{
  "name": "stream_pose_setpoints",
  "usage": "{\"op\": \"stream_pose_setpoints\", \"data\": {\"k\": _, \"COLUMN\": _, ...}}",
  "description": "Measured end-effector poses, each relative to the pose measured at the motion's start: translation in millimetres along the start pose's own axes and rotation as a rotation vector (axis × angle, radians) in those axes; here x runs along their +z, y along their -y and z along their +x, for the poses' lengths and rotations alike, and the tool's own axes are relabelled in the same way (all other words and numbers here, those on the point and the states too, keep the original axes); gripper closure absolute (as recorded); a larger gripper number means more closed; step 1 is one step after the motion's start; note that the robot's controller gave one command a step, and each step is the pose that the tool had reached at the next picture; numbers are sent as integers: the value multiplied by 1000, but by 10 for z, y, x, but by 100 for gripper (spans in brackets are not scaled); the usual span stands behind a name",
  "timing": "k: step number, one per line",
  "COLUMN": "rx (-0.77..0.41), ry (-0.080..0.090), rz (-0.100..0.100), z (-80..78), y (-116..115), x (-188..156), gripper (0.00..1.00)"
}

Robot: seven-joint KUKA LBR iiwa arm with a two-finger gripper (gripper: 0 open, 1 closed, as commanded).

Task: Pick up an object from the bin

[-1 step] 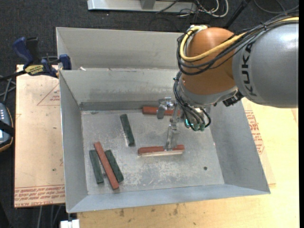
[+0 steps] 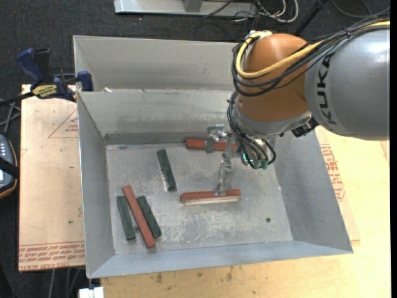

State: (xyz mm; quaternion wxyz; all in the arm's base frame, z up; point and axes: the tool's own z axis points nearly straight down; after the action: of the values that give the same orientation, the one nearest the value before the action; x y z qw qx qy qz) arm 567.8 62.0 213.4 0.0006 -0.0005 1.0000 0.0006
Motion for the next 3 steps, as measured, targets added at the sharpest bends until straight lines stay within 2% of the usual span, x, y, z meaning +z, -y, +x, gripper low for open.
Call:
{"op": "stream_pose_setpoints", "data": {"k": 1, "rx": 22, "ry": 7, "rz": -1, "z": 251, "y": 72, "x": 435, "gripper": 0}}
{"op": "stream_pose_setpoints", "data": {"k": 2, "rx": -73, "ry": 0, "rz": 0, "z": 237, "y": 228, "x": 913, "gripper": 0}}
{"op": "stream_pose_setpoints", "data": {"k": 3, "rx": -164, "ry": 0, "rz": -1, "z": -153, "y": 464, "x": 1423, "gripper": 100}}
